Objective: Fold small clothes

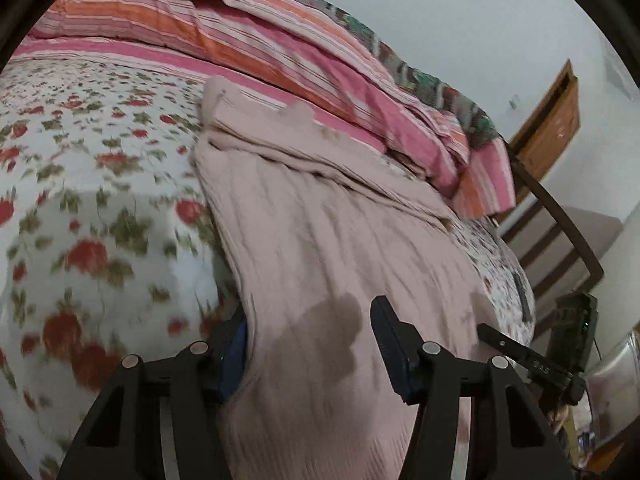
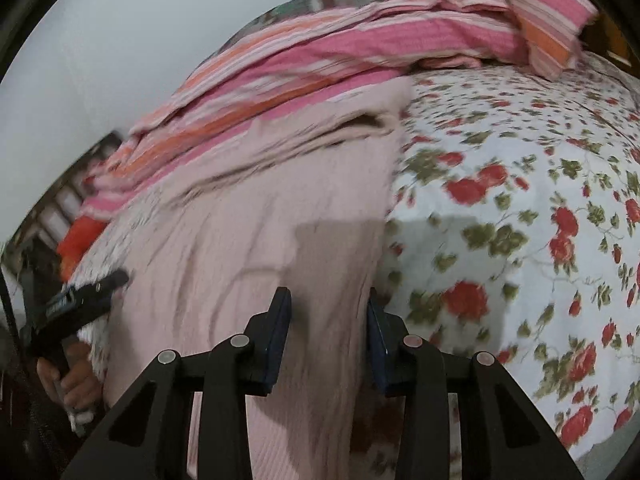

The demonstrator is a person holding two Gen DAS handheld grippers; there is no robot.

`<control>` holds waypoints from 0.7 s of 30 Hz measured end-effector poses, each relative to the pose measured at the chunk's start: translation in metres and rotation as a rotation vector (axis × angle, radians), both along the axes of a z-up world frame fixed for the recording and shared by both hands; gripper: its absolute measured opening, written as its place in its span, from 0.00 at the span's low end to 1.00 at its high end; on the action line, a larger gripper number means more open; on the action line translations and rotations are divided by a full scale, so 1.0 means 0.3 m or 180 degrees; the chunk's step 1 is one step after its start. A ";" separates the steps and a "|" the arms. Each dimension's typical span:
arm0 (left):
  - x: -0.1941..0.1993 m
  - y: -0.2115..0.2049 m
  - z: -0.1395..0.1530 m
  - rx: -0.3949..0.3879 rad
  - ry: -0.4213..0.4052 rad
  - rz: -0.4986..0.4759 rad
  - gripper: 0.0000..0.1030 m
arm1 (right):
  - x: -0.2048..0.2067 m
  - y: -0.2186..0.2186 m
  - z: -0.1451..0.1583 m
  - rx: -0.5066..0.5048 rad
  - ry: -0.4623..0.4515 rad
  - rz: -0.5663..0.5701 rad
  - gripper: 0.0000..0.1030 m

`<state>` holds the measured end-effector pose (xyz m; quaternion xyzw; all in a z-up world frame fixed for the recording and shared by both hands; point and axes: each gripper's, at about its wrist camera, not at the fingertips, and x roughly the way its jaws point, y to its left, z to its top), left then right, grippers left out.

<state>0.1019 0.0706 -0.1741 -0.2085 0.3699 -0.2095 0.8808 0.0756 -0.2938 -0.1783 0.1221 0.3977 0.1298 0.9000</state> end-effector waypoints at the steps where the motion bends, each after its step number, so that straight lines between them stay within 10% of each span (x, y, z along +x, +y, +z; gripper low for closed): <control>1: -0.018 0.001 -0.001 0.0000 -0.0002 -0.0011 0.52 | -0.017 0.002 -0.002 -0.0008 0.0012 0.0020 0.36; 15: -0.232 -0.039 -0.044 0.0388 0.0183 0.0013 0.40 | -0.185 0.051 -0.045 -0.0059 0.0211 0.0247 0.33; 21: -0.268 -0.029 -0.069 0.0309 0.0229 0.0142 0.22 | -0.225 0.058 -0.063 -0.0163 0.0192 0.0211 0.14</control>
